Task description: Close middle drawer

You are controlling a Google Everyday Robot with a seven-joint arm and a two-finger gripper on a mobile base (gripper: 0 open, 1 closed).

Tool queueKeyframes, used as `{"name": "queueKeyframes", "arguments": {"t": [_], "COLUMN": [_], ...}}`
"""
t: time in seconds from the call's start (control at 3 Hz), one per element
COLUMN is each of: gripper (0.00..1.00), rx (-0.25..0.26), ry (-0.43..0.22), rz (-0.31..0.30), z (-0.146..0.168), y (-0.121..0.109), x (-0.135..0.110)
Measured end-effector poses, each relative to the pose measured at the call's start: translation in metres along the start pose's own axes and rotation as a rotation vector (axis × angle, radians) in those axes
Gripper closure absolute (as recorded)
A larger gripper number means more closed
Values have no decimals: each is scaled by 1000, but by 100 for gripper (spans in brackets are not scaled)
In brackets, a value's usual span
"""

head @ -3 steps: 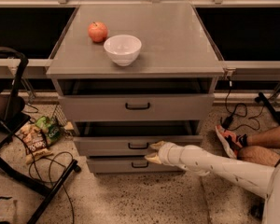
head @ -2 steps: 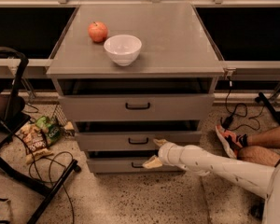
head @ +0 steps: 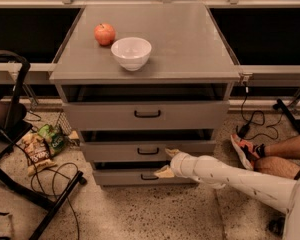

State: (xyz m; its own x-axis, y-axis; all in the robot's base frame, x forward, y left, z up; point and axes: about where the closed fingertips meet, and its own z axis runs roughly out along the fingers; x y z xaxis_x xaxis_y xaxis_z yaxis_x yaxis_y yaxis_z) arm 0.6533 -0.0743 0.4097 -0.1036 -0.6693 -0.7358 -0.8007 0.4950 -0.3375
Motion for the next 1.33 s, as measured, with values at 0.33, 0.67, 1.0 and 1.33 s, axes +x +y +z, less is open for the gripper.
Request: {"name": "queueKeyframes", "arguments": {"t": [0.33,0.67,1.0,1.33], "gripper": [46,69,93,100], "rx": [0,-7,18,151], "ry": [0,9,66,204], "rz": [-1,-19,-71,-149], "z": [-1,-4,-20,-65], "y": [1,3,0,-31], "x": [0,-2,-9,-30]}}
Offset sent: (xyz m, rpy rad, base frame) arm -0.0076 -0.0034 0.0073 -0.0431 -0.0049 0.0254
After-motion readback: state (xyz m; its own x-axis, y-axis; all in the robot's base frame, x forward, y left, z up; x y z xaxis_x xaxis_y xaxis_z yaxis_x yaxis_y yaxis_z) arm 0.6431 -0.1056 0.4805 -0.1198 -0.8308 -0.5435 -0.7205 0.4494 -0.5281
